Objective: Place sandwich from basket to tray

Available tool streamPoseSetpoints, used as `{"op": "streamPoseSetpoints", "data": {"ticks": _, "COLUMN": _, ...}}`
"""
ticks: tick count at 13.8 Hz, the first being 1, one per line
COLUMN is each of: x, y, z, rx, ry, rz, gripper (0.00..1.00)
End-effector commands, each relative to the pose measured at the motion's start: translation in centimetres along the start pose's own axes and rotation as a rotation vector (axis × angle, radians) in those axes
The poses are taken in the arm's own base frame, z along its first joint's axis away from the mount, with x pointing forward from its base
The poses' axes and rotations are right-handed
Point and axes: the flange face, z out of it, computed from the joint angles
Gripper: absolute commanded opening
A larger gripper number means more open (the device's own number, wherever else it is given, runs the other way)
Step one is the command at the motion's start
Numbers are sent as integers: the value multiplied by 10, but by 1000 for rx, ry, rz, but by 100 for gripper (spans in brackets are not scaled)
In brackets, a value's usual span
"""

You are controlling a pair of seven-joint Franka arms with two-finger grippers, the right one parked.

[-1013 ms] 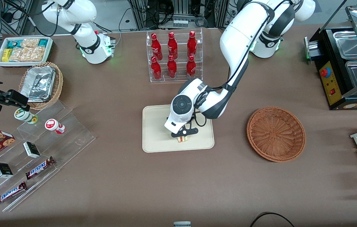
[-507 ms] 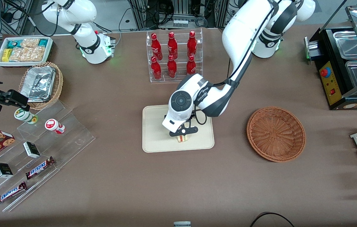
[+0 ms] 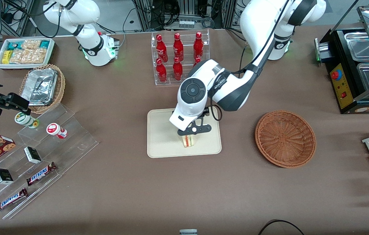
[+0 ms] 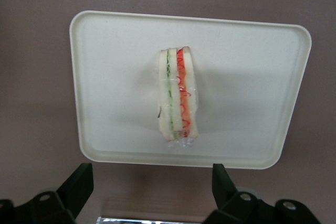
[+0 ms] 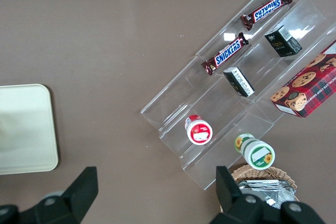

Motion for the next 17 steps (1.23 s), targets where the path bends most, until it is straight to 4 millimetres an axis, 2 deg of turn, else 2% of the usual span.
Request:
{"op": "streamPoseSetpoints", "data": {"ticks": 1, "x": 7, "y": -30, "z": -22, "rx": 19, "ry": -25, "rz": 37, "gripper": 100}}
{"op": "streamPoseSetpoints", "data": {"ticks": 2, "x": 16, "y": -52, "z": -30, "rx": 18, "ry": -28, "rz": 27, "gripper": 100}}
{"op": "streamPoseSetpoints", "data": {"ticks": 4, "x": 13, "y": -79, "z": -46, "rx": 50, "ry": -6, "rz": 7, "gripper": 100}}
{"op": "streamPoseSetpoints", "data": {"ticks": 6, "x": 23, "y": -126, "z": -55, "rx": 107, "ry": 26, "rz": -46, "gripper": 100}}
{"op": "streamPoseSetpoints", "data": {"ticks": 9, "x": 38, "y": -182, "z": -65, "rx": 110, "ry": 10, "rz": 60, "gripper": 100}}
{"op": "streamPoseSetpoints", "data": {"ticks": 12, "x": 45, "y": -235, "z": -84, "rx": 81, "ry": 4, "rz": 96, "gripper": 100}}
{"op": "streamPoseSetpoints", "data": {"ticks": 17, "x": 42, "y": -322, "z": -117, "rx": 29, "ry": 6, "rz": 189, "gripper": 100}}
